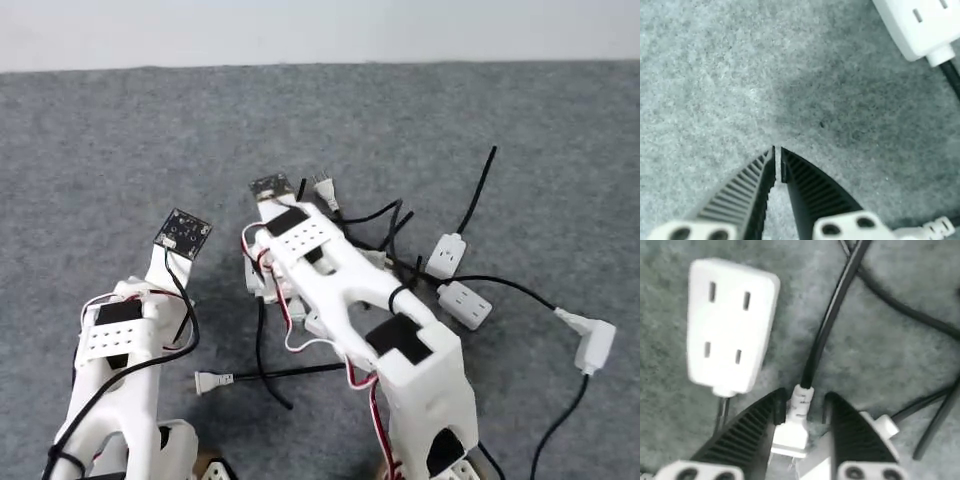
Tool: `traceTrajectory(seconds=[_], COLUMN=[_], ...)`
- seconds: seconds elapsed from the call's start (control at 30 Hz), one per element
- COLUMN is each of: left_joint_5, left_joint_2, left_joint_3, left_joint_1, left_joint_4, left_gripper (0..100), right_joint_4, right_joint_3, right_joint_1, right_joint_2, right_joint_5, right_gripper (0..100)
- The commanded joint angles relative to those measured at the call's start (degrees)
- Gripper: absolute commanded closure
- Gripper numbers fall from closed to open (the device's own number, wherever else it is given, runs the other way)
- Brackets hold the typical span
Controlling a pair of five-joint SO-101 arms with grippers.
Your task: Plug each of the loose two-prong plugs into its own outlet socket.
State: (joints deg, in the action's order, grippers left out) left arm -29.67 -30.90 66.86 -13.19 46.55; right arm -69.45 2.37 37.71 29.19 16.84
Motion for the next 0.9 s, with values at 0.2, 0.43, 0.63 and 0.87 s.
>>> traceTrajectory(seconds=[0.2,0.43,0.63,0.87], left_joint_5=[1.1,6.5,-2.4,-14.0], left_joint_2=[-1.2,8.9,30.5,35.5], left_joint_3=[-2.0,-9.8,-28.8,-33.3], left_joint_1=[-0.3,-0.3,0.5,4.1], left_joint_4=[-1.5,1.2,15.8,23.0], left_gripper=[99,99,99,99], right_joint_4=[-7.1,-12.2,-4.4,6.6], right_joint_3=[8.3,7.2,-5.8,-20.1], right_joint_1=[0.0,0.3,0.5,5.1], right_joint_2=[-1.4,-17.8,-31.6,-39.9], right_joint_5=[-1.3,-4.0,-4.7,-7.3], right_gripper=[99.1,99.1,99.1,99.1])
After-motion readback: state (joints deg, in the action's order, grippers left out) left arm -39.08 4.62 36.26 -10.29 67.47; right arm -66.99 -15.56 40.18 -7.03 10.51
